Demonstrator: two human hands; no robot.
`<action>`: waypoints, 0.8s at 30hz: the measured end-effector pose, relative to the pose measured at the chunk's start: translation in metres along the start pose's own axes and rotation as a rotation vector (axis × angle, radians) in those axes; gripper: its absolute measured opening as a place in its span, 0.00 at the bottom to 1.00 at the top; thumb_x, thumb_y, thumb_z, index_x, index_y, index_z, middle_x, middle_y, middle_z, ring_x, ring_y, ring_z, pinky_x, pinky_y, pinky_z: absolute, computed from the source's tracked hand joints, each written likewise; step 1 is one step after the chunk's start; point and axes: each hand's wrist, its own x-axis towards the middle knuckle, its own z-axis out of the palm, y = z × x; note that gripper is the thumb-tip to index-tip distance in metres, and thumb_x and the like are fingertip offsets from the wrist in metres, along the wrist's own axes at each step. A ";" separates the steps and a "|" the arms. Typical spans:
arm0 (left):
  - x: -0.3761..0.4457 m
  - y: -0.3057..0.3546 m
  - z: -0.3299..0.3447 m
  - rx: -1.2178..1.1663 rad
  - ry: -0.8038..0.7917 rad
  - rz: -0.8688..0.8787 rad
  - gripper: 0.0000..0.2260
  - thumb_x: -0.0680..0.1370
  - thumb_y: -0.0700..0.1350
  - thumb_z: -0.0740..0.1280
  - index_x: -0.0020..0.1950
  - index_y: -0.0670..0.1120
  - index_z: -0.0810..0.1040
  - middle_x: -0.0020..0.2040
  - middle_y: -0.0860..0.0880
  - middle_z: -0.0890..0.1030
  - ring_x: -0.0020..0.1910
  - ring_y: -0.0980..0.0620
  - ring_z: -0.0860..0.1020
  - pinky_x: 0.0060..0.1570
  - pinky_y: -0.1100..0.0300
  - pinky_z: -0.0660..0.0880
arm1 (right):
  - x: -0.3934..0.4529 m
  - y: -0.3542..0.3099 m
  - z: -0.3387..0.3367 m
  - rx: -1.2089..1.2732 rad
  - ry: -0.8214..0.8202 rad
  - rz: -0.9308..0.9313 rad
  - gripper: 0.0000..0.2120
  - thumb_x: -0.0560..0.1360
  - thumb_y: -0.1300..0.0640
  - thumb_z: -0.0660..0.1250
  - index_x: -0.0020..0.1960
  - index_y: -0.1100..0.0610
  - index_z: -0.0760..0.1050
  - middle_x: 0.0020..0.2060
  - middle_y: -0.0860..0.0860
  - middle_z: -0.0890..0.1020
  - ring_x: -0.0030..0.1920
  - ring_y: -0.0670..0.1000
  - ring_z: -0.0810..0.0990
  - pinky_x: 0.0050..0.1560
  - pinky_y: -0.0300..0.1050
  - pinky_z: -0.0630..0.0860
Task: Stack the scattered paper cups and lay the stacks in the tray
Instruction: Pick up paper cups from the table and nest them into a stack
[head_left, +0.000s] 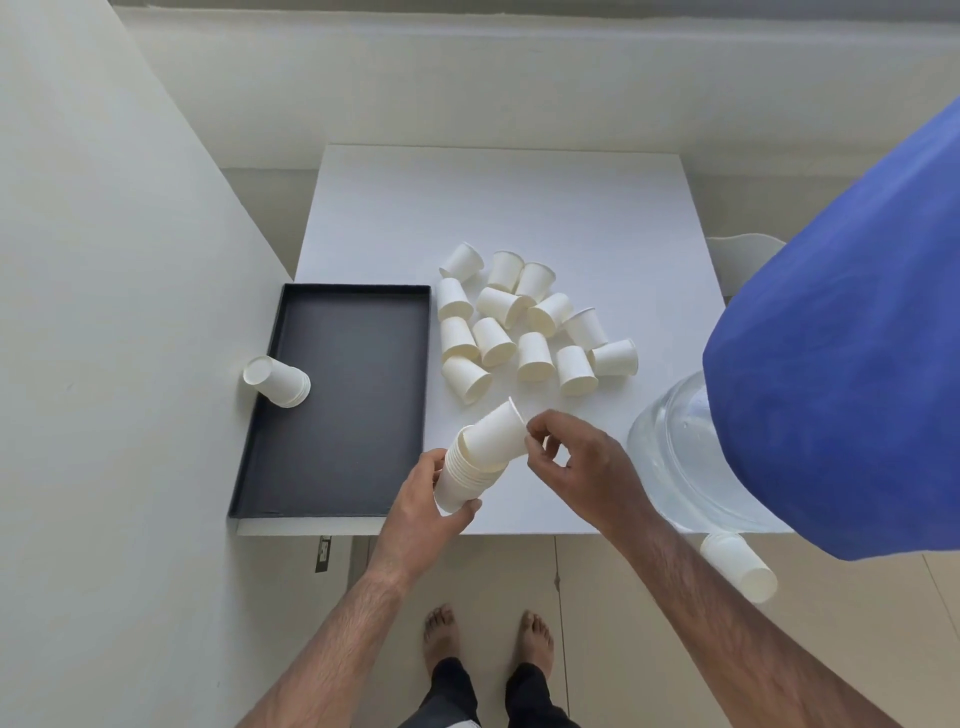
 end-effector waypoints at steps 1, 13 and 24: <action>-0.001 0.000 0.001 0.004 0.001 0.005 0.28 0.75 0.54 0.78 0.69 0.64 0.68 0.64 0.67 0.76 0.65 0.63 0.74 0.58 0.59 0.75 | -0.002 0.001 0.001 -0.027 -0.002 -0.021 0.04 0.79 0.52 0.67 0.48 0.45 0.73 0.40 0.41 0.79 0.41 0.46 0.79 0.37 0.41 0.77; -0.003 0.005 0.008 0.018 -0.018 0.034 0.30 0.76 0.52 0.79 0.71 0.63 0.68 0.63 0.71 0.72 0.65 0.70 0.71 0.54 0.71 0.69 | -0.013 0.013 0.022 0.089 -0.246 -0.002 0.06 0.81 0.51 0.72 0.54 0.50 0.86 0.48 0.39 0.83 0.47 0.43 0.79 0.52 0.44 0.79; 0.003 0.001 0.005 -0.109 -0.027 -0.030 0.30 0.75 0.55 0.80 0.69 0.69 0.67 0.62 0.73 0.75 0.64 0.72 0.73 0.55 0.69 0.69 | 0.031 0.031 0.035 0.512 -0.057 0.392 0.07 0.81 0.47 0.70 0.46 0.48 0.82 0.42 0.41 0.84 0.40 0.41 0.79 0.42 0.35 0.73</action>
